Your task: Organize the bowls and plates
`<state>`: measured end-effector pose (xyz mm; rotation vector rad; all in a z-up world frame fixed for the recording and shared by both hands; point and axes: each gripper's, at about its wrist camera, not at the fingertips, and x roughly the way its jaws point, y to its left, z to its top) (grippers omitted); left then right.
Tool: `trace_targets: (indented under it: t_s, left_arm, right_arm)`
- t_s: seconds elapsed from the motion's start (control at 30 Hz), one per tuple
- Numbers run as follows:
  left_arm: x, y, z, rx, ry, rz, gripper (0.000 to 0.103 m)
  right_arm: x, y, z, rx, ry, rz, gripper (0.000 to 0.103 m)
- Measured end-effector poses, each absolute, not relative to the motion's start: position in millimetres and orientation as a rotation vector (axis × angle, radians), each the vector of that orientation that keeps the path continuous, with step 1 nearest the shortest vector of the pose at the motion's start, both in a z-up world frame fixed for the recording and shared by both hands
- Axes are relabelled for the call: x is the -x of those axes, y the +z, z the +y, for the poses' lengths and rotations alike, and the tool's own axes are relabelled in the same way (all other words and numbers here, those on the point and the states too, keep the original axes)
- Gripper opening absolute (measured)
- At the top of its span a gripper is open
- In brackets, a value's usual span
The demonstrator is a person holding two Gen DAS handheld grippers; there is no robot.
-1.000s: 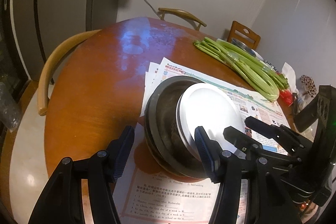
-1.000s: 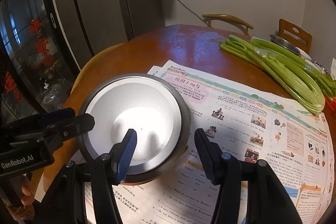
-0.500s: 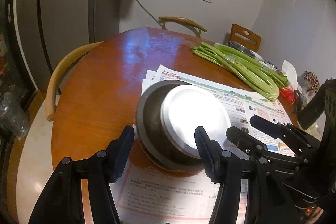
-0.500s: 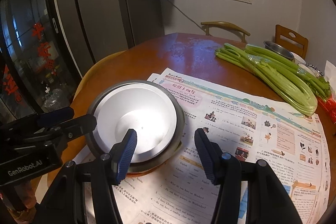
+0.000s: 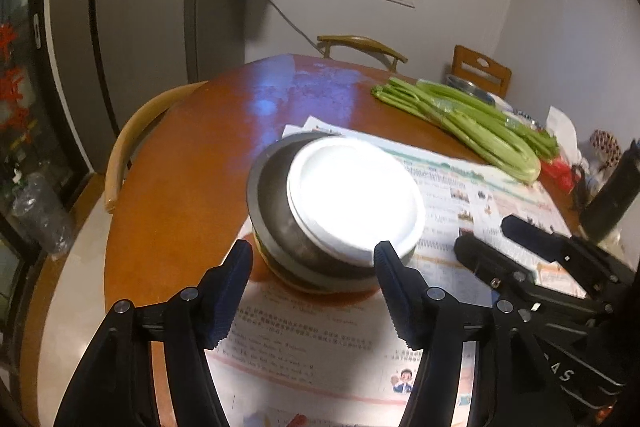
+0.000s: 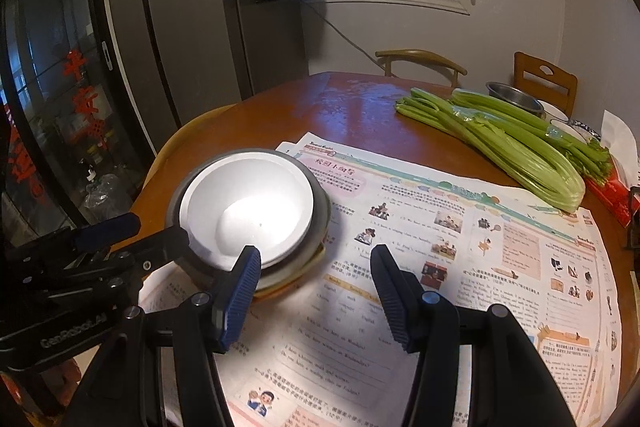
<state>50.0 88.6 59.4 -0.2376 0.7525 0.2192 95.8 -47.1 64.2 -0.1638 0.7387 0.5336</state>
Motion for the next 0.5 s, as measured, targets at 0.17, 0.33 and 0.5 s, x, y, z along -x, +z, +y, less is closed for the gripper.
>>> trace_targets:
  t_s: [0.17,0.33,0.5]
  left_arm:
    - [-37.2,50.6,82.9,0.252,0.226,0.767,0.066]
    - [-19.1,44.5,75.5,0.233,0.243,0.774,0.066]
    - [-5.2,36.2,67.8,0.211,0.245,0.797,0.066]
  right_arm:
    - [-82.0,59.6,-55.4,0.183,0.536,0.736,0.057]
    - [-67.0,53.2,-65.0,0.19,0.543,0.751,0.057]
    - [-53.0,49.0,-72.6,0.204,0.54,0.759,0.057]
